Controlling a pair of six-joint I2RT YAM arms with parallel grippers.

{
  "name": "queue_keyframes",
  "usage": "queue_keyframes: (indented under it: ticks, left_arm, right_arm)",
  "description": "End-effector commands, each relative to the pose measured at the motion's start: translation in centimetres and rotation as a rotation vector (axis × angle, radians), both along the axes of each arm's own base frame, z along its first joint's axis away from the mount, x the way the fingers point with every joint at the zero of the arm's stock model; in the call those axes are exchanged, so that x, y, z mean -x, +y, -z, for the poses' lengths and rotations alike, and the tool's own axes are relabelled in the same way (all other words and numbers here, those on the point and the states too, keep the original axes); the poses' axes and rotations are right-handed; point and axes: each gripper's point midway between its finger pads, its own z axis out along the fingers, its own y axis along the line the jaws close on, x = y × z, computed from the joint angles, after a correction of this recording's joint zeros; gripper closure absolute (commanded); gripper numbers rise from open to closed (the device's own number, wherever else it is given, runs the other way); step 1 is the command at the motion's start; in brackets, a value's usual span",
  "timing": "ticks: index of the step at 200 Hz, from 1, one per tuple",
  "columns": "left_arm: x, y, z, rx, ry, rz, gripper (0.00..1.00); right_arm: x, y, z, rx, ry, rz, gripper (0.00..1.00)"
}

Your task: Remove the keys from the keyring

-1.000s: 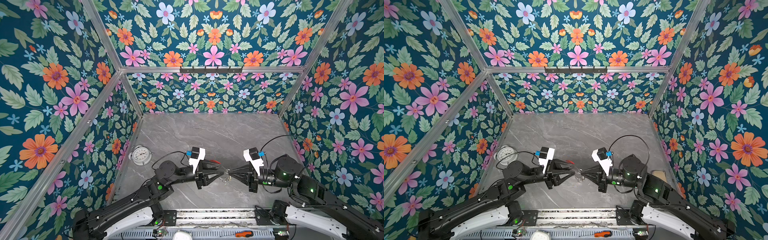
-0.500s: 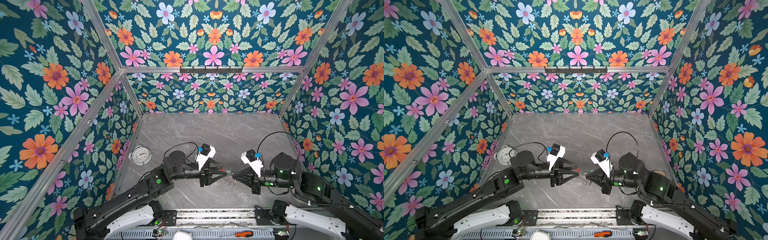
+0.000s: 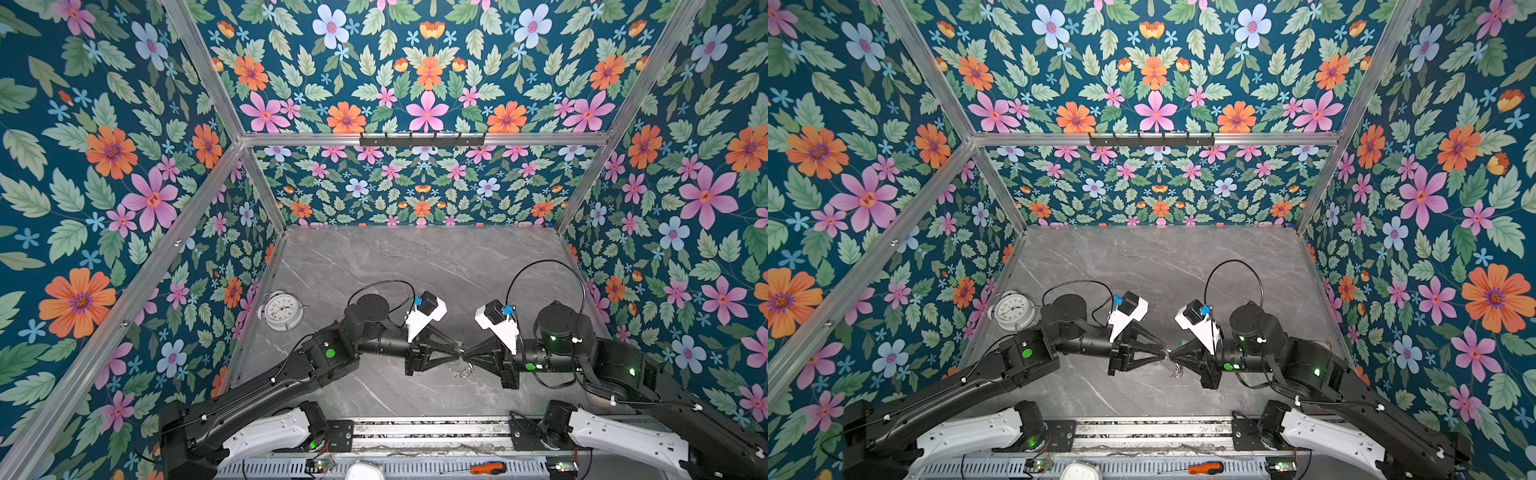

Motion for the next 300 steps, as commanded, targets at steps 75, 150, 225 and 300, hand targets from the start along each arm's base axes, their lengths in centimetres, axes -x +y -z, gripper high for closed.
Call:
queue_keyframes:
  ticks: [75,150,225,300]
  left_arm:
    - [1.3,-0.5,0.0,0.014,-0.001,0.105,0.85]
    - [0.8,-0.5,0.4,0.025,-0.023,0.075,1.00]
    - [0.4,1.3,-1.9,0.157,-0.124,-0.019,1.00]
    - [1.7,1.5,-2.7,0.229,-0.119,0.056,1.00]
  right_arm:
    - [-1.0,0.3,-0.7,-0.020,-0.040,0.034,1.00]
    - [-1.4,0.8,-1.2,-0.052,-0.048,0.048,1.00]
    - [-0.8,-1.7,-4.0,-0.257,-0.193,0.100,0.49]
    - [0.9,-0.3,-2.8,-0.279,-0.194,-0.044,0.44]
